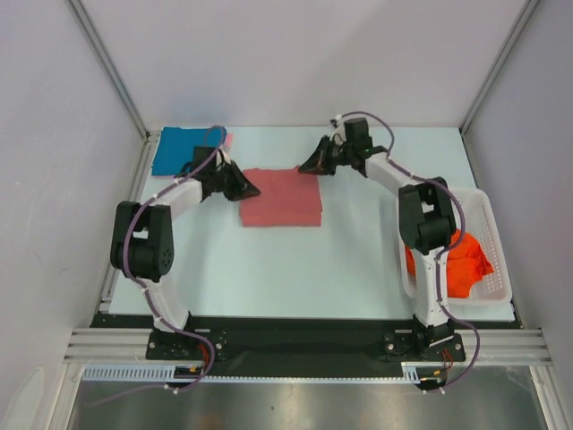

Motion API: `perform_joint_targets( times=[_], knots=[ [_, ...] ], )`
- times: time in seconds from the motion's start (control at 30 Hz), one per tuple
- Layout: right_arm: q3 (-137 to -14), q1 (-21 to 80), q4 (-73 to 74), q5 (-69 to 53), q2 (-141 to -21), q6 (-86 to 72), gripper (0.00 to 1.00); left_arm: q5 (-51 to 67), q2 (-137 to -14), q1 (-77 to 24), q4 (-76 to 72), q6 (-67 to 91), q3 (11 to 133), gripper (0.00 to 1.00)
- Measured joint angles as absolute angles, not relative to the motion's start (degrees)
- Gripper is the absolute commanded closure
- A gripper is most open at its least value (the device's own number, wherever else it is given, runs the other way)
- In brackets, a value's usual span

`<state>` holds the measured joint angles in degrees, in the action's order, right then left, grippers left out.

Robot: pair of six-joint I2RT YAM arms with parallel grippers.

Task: Fold and stack the t-shirts
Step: Fold the tshirt

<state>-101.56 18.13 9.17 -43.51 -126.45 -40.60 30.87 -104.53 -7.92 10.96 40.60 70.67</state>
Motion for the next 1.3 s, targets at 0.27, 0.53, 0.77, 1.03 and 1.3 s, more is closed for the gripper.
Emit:
perform_joint_targets(
  times=[0.27,0.53,0.77,1.03,1.3],
  knots=[
    [-86.9,23.0,4.4,-48.3,-129.6,-41.8,1.0,31.1,-110.5,-8.0,10.5,40.5,64.0,1.0],
    [-79.0,14.5,4.7,-52.0,-128.7,-37.4,1.0,31.2,-108.1,-5.8,9.0,39.6,58.6,0.97],
    [-76.4,11.1,12.0,-49.7,-124.6,-30.7,1.0,29.1,-101.6,-5.5,14.7,37.0,55.3,0.91],
    [-81.0,17.2,16.9,-47.2,-117.3,-29.0,1.0,28.6,-95.2,-5.8,18.8,36.5,55.2,0.85],
    [-90.7,25.9,22.7,-42.1,-118.6,-26.8,0.8,23.2,-88.2,-5.9,22.6,37.0,53.8,0.72]
  ],
)
